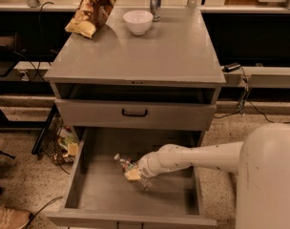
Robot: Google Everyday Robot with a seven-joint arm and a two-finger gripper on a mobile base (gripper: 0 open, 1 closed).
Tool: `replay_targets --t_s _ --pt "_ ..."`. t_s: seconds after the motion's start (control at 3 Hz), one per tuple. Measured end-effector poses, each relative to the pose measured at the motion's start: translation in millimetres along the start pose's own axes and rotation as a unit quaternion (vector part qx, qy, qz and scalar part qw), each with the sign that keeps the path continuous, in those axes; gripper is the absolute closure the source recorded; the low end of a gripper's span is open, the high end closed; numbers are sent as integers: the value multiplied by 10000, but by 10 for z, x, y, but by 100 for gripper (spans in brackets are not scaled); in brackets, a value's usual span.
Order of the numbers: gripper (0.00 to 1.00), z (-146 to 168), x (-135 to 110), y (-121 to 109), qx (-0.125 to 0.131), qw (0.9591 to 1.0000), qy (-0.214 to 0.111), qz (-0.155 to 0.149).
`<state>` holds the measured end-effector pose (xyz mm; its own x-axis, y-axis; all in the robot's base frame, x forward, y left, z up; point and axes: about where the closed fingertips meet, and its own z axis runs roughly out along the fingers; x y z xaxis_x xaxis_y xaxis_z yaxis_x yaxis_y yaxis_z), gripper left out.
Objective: Place water bottle into middle drawer
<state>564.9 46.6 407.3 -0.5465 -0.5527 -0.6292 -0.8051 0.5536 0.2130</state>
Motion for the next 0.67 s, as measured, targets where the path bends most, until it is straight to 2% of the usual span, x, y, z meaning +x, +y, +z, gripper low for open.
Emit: replay_targets --t_s 0.33,0.67 --pt "3 86 -43 -1 -88 10000 -3 -8" --pt "0 2 -61 14 -60 10000 -48 -28"
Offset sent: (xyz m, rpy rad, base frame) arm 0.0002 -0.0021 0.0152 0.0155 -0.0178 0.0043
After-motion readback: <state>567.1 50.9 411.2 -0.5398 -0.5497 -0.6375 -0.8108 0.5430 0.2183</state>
